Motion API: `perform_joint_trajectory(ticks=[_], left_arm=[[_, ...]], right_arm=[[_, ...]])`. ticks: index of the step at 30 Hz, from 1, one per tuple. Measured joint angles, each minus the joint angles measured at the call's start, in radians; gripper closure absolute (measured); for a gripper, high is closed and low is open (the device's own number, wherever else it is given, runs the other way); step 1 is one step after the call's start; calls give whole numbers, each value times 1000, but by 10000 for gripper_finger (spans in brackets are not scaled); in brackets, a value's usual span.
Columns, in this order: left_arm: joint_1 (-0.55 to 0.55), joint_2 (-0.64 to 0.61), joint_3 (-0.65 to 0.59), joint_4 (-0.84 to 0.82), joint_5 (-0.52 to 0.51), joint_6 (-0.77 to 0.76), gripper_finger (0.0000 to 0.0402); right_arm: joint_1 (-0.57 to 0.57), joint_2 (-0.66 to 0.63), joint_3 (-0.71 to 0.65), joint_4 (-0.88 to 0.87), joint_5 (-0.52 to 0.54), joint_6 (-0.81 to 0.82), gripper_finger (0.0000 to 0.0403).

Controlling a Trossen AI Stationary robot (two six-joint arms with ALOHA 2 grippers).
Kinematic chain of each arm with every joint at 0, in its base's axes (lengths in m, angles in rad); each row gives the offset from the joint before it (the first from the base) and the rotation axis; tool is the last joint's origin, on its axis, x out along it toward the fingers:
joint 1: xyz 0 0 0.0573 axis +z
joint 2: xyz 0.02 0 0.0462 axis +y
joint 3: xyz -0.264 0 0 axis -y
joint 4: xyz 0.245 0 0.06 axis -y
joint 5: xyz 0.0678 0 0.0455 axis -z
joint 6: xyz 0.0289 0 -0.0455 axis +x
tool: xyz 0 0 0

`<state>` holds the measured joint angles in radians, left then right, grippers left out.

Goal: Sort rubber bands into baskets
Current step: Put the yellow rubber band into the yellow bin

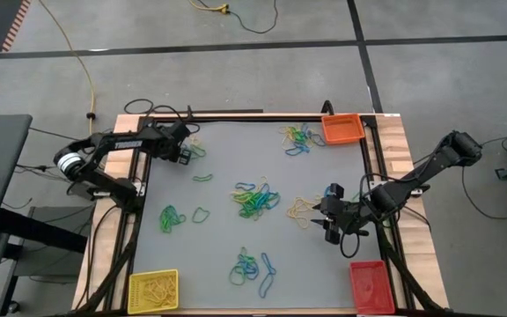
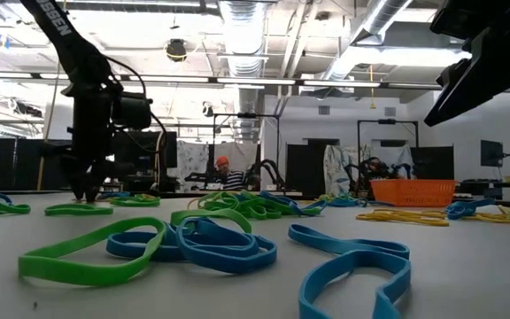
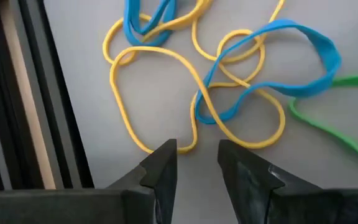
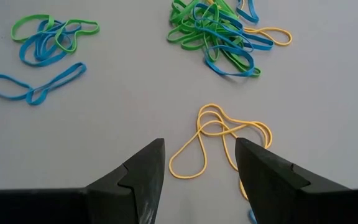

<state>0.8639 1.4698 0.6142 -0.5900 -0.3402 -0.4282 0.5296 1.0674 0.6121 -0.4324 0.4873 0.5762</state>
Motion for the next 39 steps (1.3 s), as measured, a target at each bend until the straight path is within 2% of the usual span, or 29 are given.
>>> perform_joint_trajectory(ticks=[6,10,22,39], left_arm=[[0,-52,24,-81,35,21,285],[16,-69,31,-56,75,24,285],[22,-59,30,-56,37,51,285],[22,-59,31,-59,48,68,285]], right_arm=[[0,0,0,0,0,0,179],[0,0,0,0,0,0,179],[0,0,0,0,0,0,179],[0,0,0,0,0,0,179]])
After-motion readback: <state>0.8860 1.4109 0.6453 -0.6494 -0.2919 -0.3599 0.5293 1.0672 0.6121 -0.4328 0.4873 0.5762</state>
